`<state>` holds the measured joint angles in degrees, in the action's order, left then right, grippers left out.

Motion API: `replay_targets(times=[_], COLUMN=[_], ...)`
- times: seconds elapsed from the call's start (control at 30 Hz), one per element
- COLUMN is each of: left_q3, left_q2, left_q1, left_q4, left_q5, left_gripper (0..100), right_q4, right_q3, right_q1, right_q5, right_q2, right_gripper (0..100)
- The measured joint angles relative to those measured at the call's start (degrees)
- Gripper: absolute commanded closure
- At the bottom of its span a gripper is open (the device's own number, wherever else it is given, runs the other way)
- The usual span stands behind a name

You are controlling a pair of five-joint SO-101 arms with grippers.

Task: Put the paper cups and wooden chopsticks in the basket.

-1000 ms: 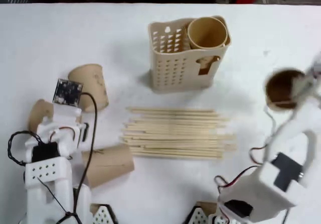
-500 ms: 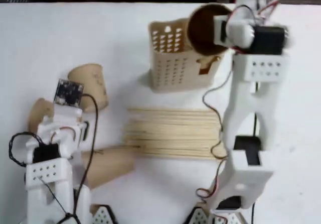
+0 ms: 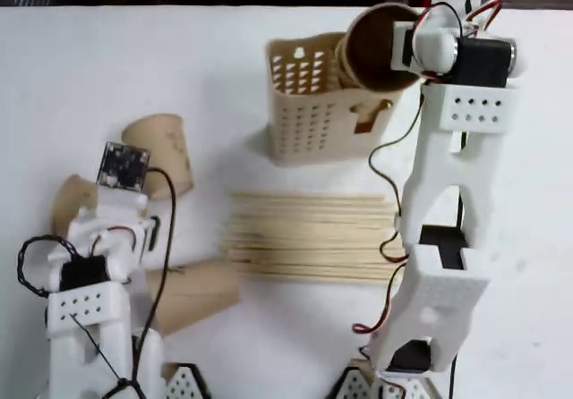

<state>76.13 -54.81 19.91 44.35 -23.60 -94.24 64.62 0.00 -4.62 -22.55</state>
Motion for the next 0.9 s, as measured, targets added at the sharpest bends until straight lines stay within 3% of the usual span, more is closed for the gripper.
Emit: replay_targets(times=[0.3,0.63,0.9], left_q3=[0.09,0.09,0.09], left_q2=[0.00,0.00,0.00], left_q1=[0.00,0.00,0.00], left_q4=[0.00,0.00,0.00], left_q5=[0.00,0.00,0.00], left_gripper=[77,77,77], right_q4=[1.41,5.98,20.48], right_q3=[-5.36,-6.33,-6.33], right_q1=[-0.26,-2.37,-3.52], right_q5=[0.18,0.18,0.18], right_q2=[0.00,0.00,0.00], right_gripper=[96.5,62.4,64.5])
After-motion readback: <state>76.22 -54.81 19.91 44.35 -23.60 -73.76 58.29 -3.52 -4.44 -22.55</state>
